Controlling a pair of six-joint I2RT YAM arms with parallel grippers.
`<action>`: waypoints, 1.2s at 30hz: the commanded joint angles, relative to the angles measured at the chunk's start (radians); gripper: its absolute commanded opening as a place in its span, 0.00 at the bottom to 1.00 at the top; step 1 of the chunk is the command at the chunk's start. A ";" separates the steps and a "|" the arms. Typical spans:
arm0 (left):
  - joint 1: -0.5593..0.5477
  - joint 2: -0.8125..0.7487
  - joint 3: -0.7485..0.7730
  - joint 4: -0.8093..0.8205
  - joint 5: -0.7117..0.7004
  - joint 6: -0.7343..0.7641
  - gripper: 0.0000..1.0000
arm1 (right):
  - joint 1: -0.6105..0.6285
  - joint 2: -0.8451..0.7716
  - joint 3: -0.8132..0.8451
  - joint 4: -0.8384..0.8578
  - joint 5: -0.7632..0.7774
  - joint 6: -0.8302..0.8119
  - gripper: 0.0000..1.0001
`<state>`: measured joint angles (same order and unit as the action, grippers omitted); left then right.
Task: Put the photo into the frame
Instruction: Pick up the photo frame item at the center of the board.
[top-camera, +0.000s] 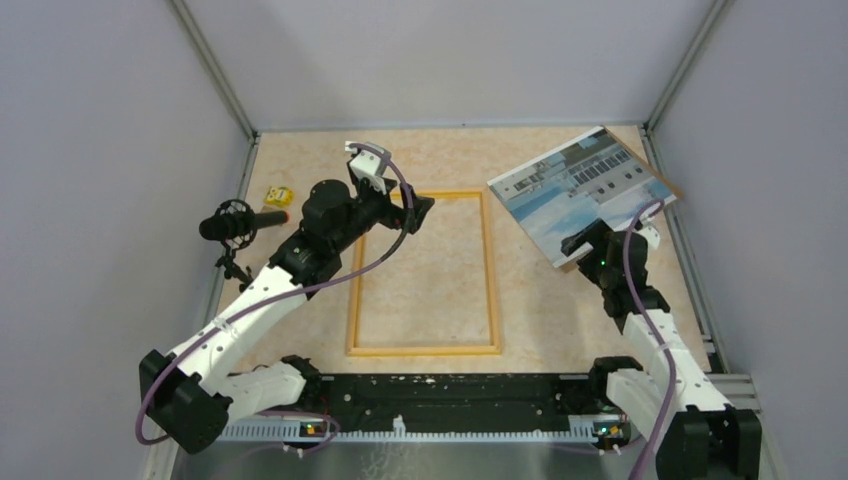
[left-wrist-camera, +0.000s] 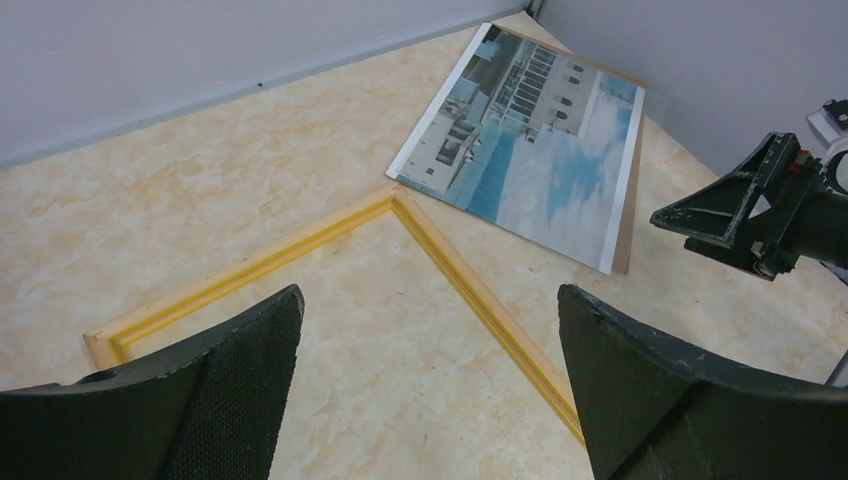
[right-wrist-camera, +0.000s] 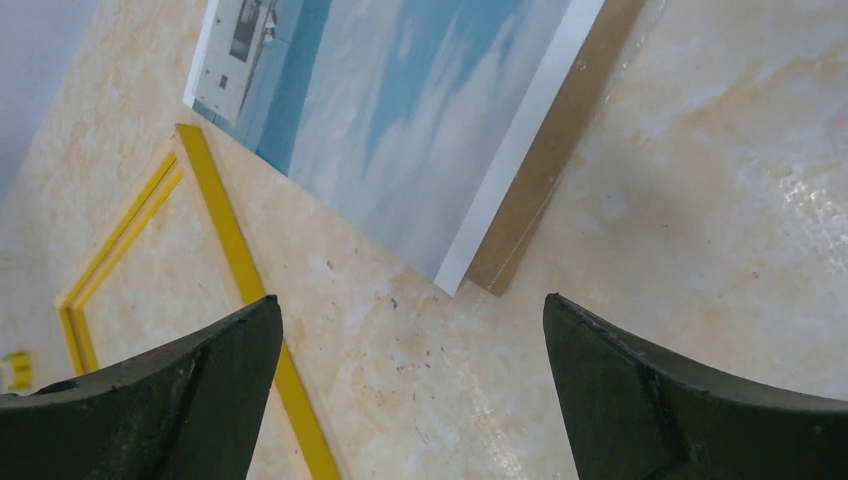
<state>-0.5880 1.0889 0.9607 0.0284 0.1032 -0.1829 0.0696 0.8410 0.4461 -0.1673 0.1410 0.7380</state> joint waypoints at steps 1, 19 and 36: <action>0.000 0.000 0.038 0.019 0.010 -0.019 0.99 | -0.092 -0.017 -0.044 0.097 -0.211 0.124 0.99; 0.000 0.026 0.040 0.020 0.044 -0.042 0.99 | -0.234 0.272 -0.259 0.574 -0.541 0.373 0.84; 0.001 0.045 0.043 0.018 0.062 -0.057 0.99 | -0.233 0.331 -0.314 0.812 -0.508 0.441 0.81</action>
<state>-0.5880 1.1316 0.9634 0.0238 0.1497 -0.2310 -0.1585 1.1793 0.1371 0.5346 -0.3721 1.1641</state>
